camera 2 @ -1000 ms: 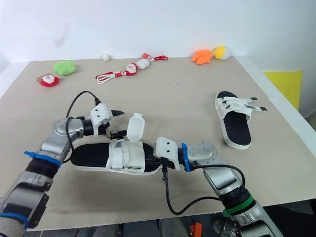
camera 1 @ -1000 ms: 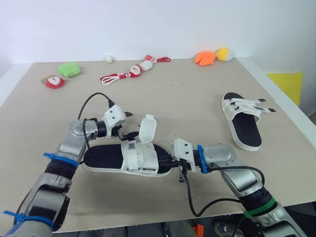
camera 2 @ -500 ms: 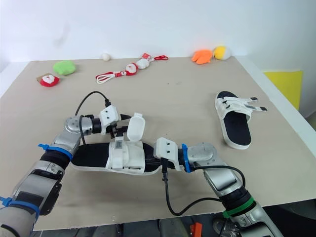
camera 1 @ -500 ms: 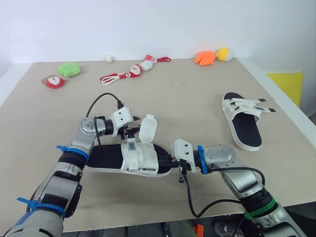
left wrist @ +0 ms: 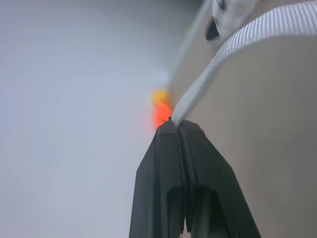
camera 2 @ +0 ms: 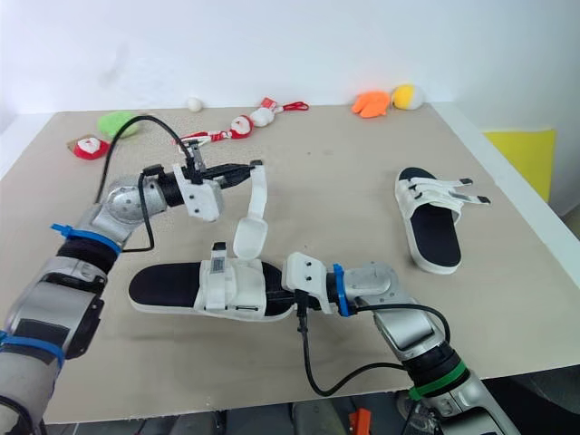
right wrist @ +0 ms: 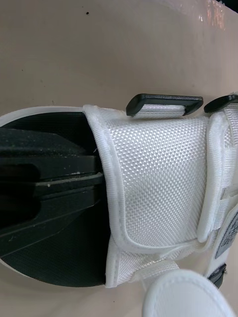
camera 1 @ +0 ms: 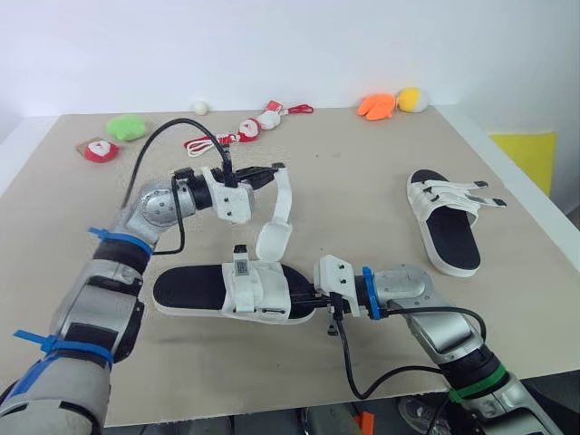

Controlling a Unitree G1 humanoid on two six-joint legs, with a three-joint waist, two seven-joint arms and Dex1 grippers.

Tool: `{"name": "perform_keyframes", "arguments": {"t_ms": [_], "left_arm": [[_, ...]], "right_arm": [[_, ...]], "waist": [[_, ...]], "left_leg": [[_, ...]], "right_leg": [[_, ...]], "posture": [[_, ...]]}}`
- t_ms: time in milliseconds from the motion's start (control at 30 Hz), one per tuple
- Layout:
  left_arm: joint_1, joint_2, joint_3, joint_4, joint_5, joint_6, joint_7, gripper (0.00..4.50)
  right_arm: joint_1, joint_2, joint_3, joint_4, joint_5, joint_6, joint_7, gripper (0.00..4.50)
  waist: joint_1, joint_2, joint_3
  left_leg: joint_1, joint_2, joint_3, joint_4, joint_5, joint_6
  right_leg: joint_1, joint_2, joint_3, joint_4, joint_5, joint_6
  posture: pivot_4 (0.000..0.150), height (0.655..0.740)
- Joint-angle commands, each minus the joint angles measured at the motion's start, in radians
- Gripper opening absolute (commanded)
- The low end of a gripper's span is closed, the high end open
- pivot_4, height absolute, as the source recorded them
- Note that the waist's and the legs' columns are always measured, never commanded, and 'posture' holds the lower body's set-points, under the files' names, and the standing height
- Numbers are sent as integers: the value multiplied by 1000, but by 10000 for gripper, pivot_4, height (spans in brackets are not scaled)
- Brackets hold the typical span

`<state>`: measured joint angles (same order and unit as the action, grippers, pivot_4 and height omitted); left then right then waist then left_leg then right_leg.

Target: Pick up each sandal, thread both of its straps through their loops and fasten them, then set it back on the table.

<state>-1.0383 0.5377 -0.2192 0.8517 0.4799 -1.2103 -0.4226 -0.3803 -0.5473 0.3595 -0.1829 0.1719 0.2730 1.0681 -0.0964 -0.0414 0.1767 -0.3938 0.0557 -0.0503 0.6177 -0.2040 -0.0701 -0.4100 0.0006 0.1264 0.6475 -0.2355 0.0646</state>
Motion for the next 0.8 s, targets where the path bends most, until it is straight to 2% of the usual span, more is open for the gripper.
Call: {"name": "perform_keyframes", "arguments": {"t_ms": [33, 167, 367, 467, 700, 800], "left_arm": [[-6, 13, 92, -154, 193, -279, 153, 176], [56, -6, 157, -254, 256, -398, 225, 176], [169, 33, 106, -382, 238, -404, 289, 176], [207, 39, 96, -439, 229, -404, 308, 8659], [242, 16, 100, -498, 204, -402, 318, 44708], [270, 25, 91, -537, 160, -369, 314, 44708]], "right_arm": [[13, -7, 25, 15, -36, 17, -11, 0], [14, -7, 27, 14, -36, 17, -11, 0], [12, -10, 31, 17, -38, 14, -6, 0], [7, -8, 36, 22, -40, 11, -1, 0], [-12, -8, 37, 45, -44, -1, 16, 0], [-11, -12, 33, 44, -42, -2, 20, 0]], "waist": [[1, 0, 0], [1, 0, 0], [2, 0, 0], [2, 0, 0], [2, 0, 0], [2, 0, 0]], "left_leg": [[0, 0, 0, 0, 0, 0], [2, 0, 1, 0, 0, 0], [2, 0, 2, 1, 0, 0], [2, 0, 2, 1, 0, 0], [2, 0, 2, 2, 1, 2], [3, 0, 2, 2, 1, 2]], "right_leg": [[1, 0, 0, 0, 0, 0], [1, 0, 1, 0, 0, 0], [2, 0, 1, 1, 1, 1], [2, 0, 1, 1, 1, 2], [2, 0, 1, 1, 2, 3], [3, 0, 1, 1, 2, 4]], "posture": [[1500, 7400], [1500, 7400], [1500, 7400], [1500, 7400], [1500, 7400], [1500, 7400]]}}
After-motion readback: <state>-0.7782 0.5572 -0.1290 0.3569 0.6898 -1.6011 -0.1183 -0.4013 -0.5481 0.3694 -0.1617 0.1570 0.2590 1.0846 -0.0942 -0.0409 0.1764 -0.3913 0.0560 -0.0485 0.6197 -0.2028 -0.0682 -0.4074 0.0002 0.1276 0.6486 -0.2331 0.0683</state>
